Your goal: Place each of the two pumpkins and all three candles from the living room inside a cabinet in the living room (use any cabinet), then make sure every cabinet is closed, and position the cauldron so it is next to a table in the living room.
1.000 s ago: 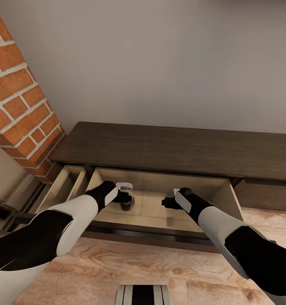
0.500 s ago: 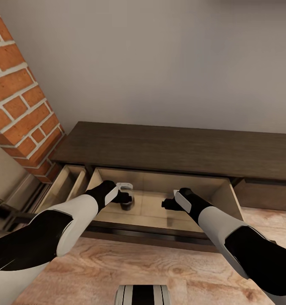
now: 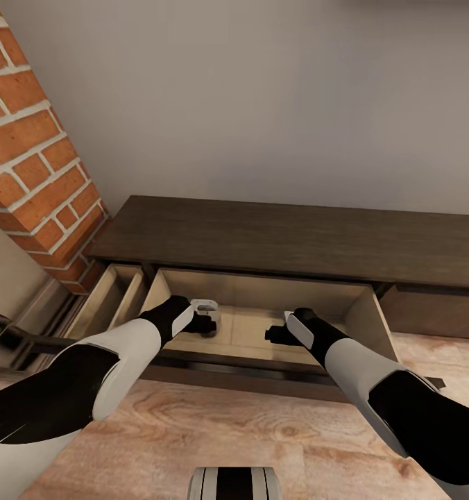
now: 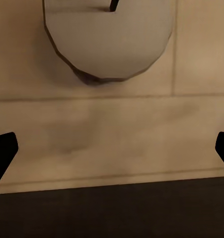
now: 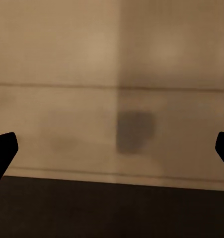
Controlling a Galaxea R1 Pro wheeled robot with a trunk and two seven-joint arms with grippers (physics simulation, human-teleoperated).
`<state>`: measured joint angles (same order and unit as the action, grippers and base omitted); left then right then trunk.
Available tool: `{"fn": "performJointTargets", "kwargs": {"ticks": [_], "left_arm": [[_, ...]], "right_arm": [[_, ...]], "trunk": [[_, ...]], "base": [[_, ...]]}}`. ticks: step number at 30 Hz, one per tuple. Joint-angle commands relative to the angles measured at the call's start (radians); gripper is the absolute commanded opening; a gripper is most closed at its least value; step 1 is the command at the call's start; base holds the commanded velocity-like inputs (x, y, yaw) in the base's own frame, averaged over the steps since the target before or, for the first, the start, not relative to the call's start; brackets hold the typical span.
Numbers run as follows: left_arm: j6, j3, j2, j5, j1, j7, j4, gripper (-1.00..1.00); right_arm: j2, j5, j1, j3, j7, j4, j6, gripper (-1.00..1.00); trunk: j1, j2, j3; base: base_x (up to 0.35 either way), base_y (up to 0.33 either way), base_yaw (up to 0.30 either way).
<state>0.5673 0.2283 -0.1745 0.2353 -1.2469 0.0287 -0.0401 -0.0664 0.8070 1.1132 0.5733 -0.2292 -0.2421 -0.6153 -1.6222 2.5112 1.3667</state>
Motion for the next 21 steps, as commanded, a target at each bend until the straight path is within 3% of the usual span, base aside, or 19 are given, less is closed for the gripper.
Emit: {"fn": "performJointTargets", "kwargs": {"ticks": [1,9,13,21], "left_arm": [[0.005,0.008,0.0,0.01,0.0,0.004,-0.001,1.0],[0.007,0.008,0.0,0.01,0.0,0.007,-0.002,1.0],[0.052,0.008,0.0,0.01,-0.001,0.008,-0.004,1.0],[0.071,0.008,0.0,0.01,0.0,0.004,-0.004,1.0]], "right_arm": [[0.0,0.011,0.0,0.007,-0.008,-0.002,-0.003,1.0],[0.0,0.011,0.0,0.007,-0.009,-0.002,-0.003,1.0],[0.0,0.011,0.0,0.007,-0.009,-0.002,-0.003,1.0],[0.001,0.011,0.0,0.005,-0.01,-0.002,-0.007,1.0]], "trunk": [[0.0,0.0,0.001],[0.004,-0.002,-0.03],[0.006,-0.003,-0.046],[0.009,-0.004,-0.077]], "base": [[-0.004,0.0,0.0],[-0.001,0.0,0.0],[0.0,0.0,0.0],[0.0,0.0,0.0]]}}
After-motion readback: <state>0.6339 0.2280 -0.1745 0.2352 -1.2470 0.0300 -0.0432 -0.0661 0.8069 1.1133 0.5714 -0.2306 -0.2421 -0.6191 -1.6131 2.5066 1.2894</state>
